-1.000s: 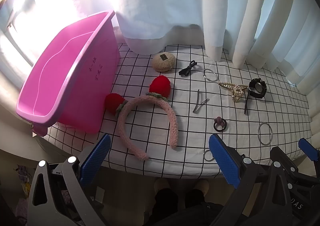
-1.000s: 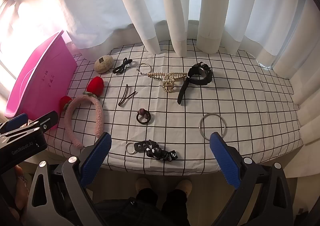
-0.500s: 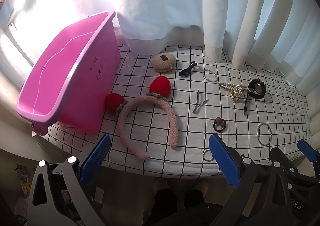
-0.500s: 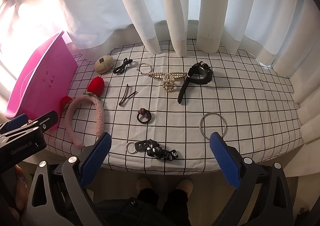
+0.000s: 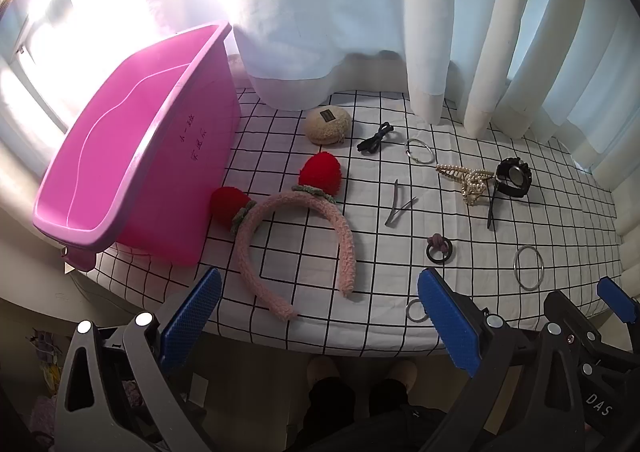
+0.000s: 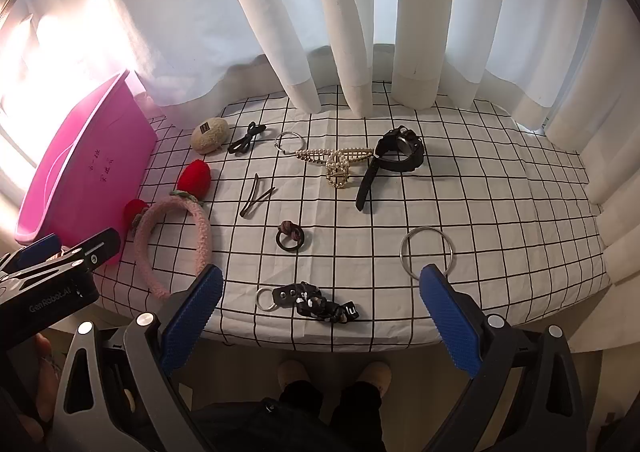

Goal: Organize jewelry

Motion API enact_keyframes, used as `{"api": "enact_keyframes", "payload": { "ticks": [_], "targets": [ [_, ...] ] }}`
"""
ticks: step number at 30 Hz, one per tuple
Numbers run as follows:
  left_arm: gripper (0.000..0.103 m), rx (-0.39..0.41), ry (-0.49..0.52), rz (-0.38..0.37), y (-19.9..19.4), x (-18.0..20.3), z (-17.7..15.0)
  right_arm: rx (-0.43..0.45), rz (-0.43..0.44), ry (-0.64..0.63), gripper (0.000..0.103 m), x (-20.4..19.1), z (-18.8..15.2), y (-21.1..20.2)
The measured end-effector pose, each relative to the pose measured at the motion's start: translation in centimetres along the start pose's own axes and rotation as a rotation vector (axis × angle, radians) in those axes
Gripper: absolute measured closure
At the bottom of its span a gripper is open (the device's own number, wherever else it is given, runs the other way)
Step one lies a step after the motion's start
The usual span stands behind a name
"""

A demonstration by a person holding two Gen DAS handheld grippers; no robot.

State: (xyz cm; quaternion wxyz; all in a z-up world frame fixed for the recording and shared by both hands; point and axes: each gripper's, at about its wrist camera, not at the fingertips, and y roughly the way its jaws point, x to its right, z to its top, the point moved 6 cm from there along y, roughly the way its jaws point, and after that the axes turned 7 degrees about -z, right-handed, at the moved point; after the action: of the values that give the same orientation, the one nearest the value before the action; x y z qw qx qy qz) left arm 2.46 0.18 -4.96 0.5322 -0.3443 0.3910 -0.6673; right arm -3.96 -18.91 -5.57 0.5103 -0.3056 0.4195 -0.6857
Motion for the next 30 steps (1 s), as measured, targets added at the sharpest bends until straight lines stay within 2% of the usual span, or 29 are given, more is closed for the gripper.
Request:
{"api": "enact_keyframes", "payload": {
  "ticks": [11, 15, 21, 28, 30],
  "targets": [
    [0.006, -0.005, -0.003, -0.007, 0.1, 0.0, -0.3, 0.0, 0.007, 0.001, 0.009, 0.1, -0.1, 0.1],
    [0.006, -0.021, -0.014, -0.01, 0.8, -0.4, -0.8, -0.006, 0.044, 0.008, 0.009, 0.3, -0.8, 0.6],
    [0.006, -0.091, -0.06, -0.022, 3.2, -2.2, -3.1, -0.05, 0.104, 0.014, 0.009, 1.1, -2.7, 2.7],
    [0.006, -0.118, -0.116, -0.019, 5.7, -4.8, -6.3, -0.106, 0.171, 0.03, 0.009, 2.0, -5.3, 5.5],
    [0.006, -0.125, -0.137, -0.028, 6.3, -5.4, -7.1, -0.108, 0.166, 0.033, 0.009, 2.2, -5.8, 6.1]
  ]
}}
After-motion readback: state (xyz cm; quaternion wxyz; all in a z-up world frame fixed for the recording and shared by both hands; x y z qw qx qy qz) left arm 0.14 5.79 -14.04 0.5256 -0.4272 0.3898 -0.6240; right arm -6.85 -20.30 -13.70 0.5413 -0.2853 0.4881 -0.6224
